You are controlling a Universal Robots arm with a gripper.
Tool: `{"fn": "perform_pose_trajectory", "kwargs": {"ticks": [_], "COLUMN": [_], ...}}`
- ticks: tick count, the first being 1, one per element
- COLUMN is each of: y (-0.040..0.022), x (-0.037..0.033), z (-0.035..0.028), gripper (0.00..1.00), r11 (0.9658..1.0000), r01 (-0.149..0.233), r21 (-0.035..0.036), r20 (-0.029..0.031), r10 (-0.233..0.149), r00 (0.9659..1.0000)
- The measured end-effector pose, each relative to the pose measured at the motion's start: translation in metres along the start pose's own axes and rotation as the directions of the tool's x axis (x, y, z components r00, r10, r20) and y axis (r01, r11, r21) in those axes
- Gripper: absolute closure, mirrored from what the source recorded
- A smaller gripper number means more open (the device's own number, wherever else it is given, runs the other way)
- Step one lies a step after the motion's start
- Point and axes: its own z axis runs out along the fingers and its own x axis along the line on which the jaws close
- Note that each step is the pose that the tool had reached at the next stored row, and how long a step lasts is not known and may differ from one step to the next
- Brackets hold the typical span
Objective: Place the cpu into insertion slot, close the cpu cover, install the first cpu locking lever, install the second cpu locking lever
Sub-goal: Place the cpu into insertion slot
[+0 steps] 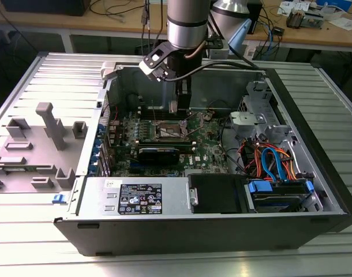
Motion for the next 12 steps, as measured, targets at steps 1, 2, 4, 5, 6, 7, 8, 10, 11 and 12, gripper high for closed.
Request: {"fn": "perform_pose_trajectory", "kwargs": {"ticks": [1,2,4,5,6,7,8,10,11,12], "y": [-0.0002,-0.0004,-0.0018,-0.0034,-0.0048,-0.0059,-0.0068,-0.0078,-0.0083,-0.0087], "x": [0.0000,-0.0001,-0.0001,-0.0001,-0.0001,-0.0002,-0.0002,-0.0002,-0.0002,-0.0003], "z": [0.0012,0.0025,0.0044,0.0051,0.0057,0.0063,0.0069,0.0081,0.0088,0.0093], "gripper": [0.45,0.45,0.45,0.45,0.45,0.45,0.45,0.45,0.45,0.45], "r11": [1.0000,1.0000,1.0000,1.0000,1.0000,1.0000,1.0000,0.9999,0.9999,0.9998], "r01": [-0.003,-0.004,-0.004,-0.004,-0.004,-0.004,-0.004,-0.004,-0.004,-0.004], "r21": [0.0000,0.0000,-0.0002,-0.0006,-0.0011,-0.0022,-0.0040,-0.0100,-0.0147,-0.0183], "r20": [0.0012,0.0038,0.0090,0.0104,0.0117,0.0125,0.0133,0.0142,0.0148,0.0152], "r10": [0.003,0.004,0.004,0.004,0.004,0.004,0.004,0.004,0.004,0.004], "r00": [1.0000,1.0000,1.0000,0.9999,0.9999,0.9999,0.9999,0.9999,0.9999,0.9999]}}
